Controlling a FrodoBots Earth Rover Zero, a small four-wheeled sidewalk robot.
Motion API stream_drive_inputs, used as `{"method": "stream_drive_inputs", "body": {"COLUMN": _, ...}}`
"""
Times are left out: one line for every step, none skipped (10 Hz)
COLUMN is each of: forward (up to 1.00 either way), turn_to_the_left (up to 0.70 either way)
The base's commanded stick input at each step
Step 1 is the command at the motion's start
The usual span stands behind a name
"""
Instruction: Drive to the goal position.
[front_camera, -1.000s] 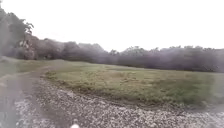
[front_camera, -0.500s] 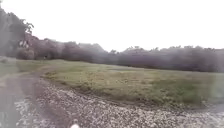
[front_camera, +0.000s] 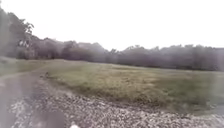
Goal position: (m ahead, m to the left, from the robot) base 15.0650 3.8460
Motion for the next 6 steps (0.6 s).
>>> {"method": "stream_drive_inputs", "body": {"forward": 0.00, "turn_to_the_left": 0.70}}
{"method": "stream_drive_inputs", "body": {"forward": 0.00, "turn_to_the_left": 0.70}}
{"method": "stream_drive_inputs", "body": {"forward": 0.00, "turn_to_the_left": 0.70}}
{"method": "stream_drive_inputs", "body": {"forward": 0.00, "turn_to_the_left": 0.70}}
{"method": "stream_drive_inputs", "body": {"forward": 0.00, "turn_to_the_left": 0.70}}
{"method": "stream_drive_inputs", "body": {"forward": 0.00, "turn_to_the_left": 0.70}}
